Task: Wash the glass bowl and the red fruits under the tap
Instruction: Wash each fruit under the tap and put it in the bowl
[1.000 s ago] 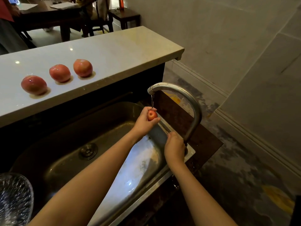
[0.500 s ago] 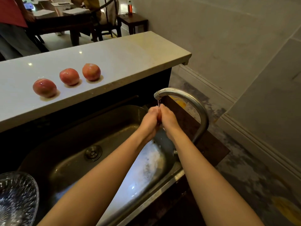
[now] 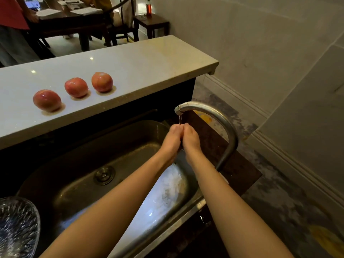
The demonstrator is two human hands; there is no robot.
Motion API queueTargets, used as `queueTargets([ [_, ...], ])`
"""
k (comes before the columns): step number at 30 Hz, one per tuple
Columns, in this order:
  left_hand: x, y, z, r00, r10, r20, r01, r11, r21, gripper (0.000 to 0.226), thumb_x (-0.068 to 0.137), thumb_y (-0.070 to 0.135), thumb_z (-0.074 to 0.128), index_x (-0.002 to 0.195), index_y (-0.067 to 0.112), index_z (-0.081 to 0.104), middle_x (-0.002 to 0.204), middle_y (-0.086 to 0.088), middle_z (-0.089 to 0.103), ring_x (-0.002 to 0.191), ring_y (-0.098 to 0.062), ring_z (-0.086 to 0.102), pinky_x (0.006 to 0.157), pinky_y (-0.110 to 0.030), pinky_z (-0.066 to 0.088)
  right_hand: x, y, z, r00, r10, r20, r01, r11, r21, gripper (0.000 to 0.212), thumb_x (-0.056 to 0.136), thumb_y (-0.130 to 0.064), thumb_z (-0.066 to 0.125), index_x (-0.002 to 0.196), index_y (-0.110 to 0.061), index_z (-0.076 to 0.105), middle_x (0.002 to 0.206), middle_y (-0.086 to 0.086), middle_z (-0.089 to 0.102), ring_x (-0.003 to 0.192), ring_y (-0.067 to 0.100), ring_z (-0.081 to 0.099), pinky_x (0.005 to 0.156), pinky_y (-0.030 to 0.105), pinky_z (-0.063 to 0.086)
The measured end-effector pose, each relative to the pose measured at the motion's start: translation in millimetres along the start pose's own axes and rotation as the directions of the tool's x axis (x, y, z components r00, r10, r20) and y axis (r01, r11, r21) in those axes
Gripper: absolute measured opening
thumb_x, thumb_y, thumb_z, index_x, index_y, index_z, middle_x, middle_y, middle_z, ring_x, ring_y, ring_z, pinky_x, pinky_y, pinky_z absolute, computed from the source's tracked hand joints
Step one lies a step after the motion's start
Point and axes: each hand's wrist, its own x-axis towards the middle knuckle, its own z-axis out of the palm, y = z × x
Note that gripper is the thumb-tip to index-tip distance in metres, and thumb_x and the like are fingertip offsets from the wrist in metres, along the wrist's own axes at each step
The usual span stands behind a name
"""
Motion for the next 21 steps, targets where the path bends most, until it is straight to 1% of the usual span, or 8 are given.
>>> queueTargets([
  [2,-1.7,-6.0,-4.1,0.994,-0.028,0.109,0.037,0.996,-0.079,0.031,0.099,0.022,0.034,0.124,0.009,0.047,0.116,-0.012,0.057,0.111,-0.022,0.055,0.096,-0.037,0.046,0.5,-5.5,-2.9,0.996,0.089,0.016,-0.090,0.991,0.096,0.031,0.095,-0.028,0.037,0.097,-0.014,0.064,0.095,0.011,0.064,0.088,0.023,0.059,0.075,0.034,0.049],
  [5,-3.0,-8.0,-18.8,0.980,-0.003,0.199,0.037,0.985,-0.167,0.033,0.100,0.023,0.032,0.132,0.019,0.041,0.116,-0.001,0.056,0.102,-0.011,0.058,0.082,-0.026,0.051,-4.7,-7.0,0.5,0.994,0.093,0.063,-0.097,0.994,0.052,0.032,0.096,-0.031,0.036,0.098,-0.015,0.063,0.078,0.003,0.062,0.081,0.025,0.063,0.065,0.039,0.052],
  [8,-7.0,-2.9,-20.8,0.996,0.023,0.084,-0.023,1.000,-0.008,0.035,0.100,0.035,0.026,0.122,0.017,0.048,0.092,-0.011,0.057,0.063,-0.012,0.055,0.057,-0.026,0.046,-3.5,-2.5,1.9,0.993,-0.040,0.115,0.056,0.988,-0.141,0.033,0.098,-0.042,0.030,0.098,-0.022,0.057,0.078,-0.001,0.059,0.077,0.020,0.064,0.061,0.031,0.055],
  [12,-0.6,9.5,-18.4,0.989,0.089,-0.121,-0.080,0.994,0.078,0.043,0.100,0.039,0.024,0.098,0.014,0.059,0.068,-0.009,0.056,0.054,-0.016,0.051,0.048,-0.027,0.043,-8.5,8.0,-2.8,0.936,-0.178,0.302,0.221,0.969,-0.115,0.025,0.095,-0.046,0.037,0.103,-0.031,0.055,0.086,-0.007,0.061,0.078,0.007,0.060,0.059,0.015,0.050],
  [15,-3.0,6.7,-13.8,0.998,0.066,-0.009,-0.065,0.994,0.089,0.045,0.098,0.046,0.024,0.105,0.012,0.054,0.071,-0.008,0.057,0.052,-0.013,0.052,0.043,-0.023,0.042,-7.5,1.6,-4.1,0.978,-0.154,0.140,0.173,0.976,-0.133,0.034,0.095,-0.044,0.036,0.104,-0.023,0.061,0.090,0.001,0.064,0.074,0.012,0.061,0.055,0.020,0.048],
  [17,-6.8,0.2,-8.8,0.997,0.031,0.077,-0.037,0.996,0.078,0.034,0.097,0.043,0.031,0.113,0.018,0.046,0.091,-0.009,0.059,0.069,-0.014,0.059,0.057,-0.029,0.049,-4.5,-4.7,-4.2,0.997,-0.080,0.018,0.081,0.993,-0.082,0.036,0.096,-0.040,0.034,0.082,-0.023,0.064,0.078,0.002,0.063,0.067,0.015,0.059,0.049,0.023,0.042],
  [19,-7.4,-3.8,-8.6,0.995,-0.006,0.104,0.003,0.999,0.033,0.028,0.097,0.036,0.037,0.120,0.021,0.040,0.110,-0.010,0.055,0.086,-0.017,0.059,0.068,-0.032,0.051,-3.4,-6.9,-2.2,1.000,-0.027,-0.010,0.026,0.998,-0.063,0.038,0.096,-0.036,0.034,0.073,-0.022,0.062,0.069,0.002,0.059,0.063,0.016,0.056,0.049,0.026,0.039],
  [21,-6.9,-5.9,-11.0,0.997,-0.017,0.073,0.013,0.999,0.050,0.032,0.097,0.036,0.039,0.124,0.020,0.038,0.116,-0.012,0.053,0.088,-0.017,0.059,0.062,-0.025,0.050,-4.4,-5.4,0.5,1.000,-0.003,0.005,0.003,0.998,-0.067,0.038,0.096,-0.038,0.033,0.073,-0.024,0.059,0.069,0.001,0.058,0.062,0.015,0.056,0.047,0.025,0.038],
])
